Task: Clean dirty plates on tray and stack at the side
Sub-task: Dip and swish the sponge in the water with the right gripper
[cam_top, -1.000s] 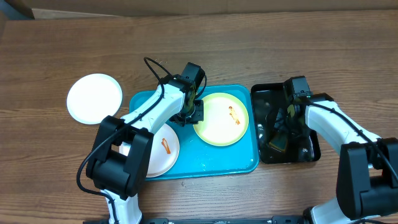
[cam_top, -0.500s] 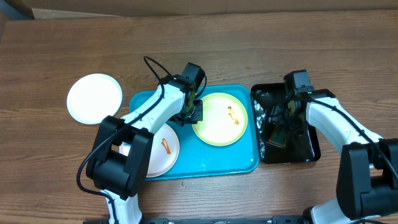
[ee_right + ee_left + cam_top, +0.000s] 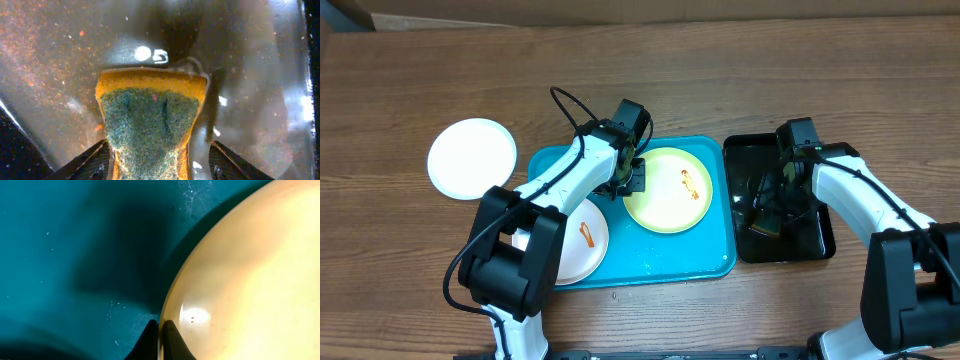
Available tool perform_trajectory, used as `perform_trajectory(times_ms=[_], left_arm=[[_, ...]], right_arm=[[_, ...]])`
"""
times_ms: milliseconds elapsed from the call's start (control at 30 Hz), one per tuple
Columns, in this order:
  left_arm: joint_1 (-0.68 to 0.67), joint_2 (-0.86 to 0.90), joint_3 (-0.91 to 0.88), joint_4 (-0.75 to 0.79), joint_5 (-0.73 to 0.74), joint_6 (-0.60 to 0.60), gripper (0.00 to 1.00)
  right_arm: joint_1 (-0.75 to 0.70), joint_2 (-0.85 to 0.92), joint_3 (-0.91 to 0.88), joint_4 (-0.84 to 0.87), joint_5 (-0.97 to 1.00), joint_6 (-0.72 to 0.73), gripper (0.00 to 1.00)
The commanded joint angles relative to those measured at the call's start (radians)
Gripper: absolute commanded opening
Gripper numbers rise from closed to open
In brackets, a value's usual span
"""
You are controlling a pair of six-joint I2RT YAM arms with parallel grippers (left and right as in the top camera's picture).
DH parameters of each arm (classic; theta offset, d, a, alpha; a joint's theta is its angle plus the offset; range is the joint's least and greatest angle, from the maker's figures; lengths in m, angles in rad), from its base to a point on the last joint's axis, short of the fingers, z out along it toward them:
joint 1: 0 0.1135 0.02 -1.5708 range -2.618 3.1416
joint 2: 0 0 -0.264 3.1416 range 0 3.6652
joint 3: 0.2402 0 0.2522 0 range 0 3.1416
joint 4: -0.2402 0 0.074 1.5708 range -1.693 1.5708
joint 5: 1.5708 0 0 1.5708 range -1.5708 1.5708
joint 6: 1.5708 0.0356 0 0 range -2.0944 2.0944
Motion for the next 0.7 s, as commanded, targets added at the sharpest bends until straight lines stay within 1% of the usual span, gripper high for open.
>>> perform_trajectory(times_ms=[0, 33, 100, 133, 167, 267, 467, 633, 667], left_arm=[[-0.004, 0.009, -0.002, 0.005, -0.046, 0.030, 0.07], [-0.004, 0.009, -0.002, 0.004, -0.046, 0.031, 0.10], [-0.004, 0.009, -0.002, 0.003, -0.046, 0.032, 0.22], [-0.004, 0.009, -0.002, 0.003, -0.046, 0.032, 0.26], [-0.004, 0.009, -0.002, 0.002, -0.046, 0.032, 0.27], [-0.004, 0.009, -0.002, 0.002, -0.038, 0.032, 0.27], [-0.006, 0.009, -0.002, -0.028, -0.030, 0.032, 0.27], [-0.006, 0.009, -0.002, -0.046, 0.045, 0.077, 0.16], [-0.006, 0.009, -0.002, -0.045, 0.046, 0.077, 0.11]], right_arm=[[-0.002, -0.023, 0.023, 0.005, -0.006, -0.002, 0.64], [-0.002, -0.023, 0.022, 0.002, -0.006, -0.002, 0.64], [-0.001, -0.023, 0.018, -0.003, -0.007, -0.002, 0.64], [-0.001, -0.023, 0.017, -0.008, -0.007, -0.002, 0.64], [-0.001, -0.023, 0.015, -0.011, -0.007, -0.002, 0.64], [-0.001, -0.023, 0.008, -0.015, -0.010, -0.002, 0.64], [-0.001, -0.023, -0.010, -0.022, -0.106, -0.002, 0.62], [-0.001, -0.023, -0.013, -0.021, -0.100, -0.002, 0.62], [-0.001, -0.023, -0.013, -0.022, -0.100, -0.002, 0.61]])
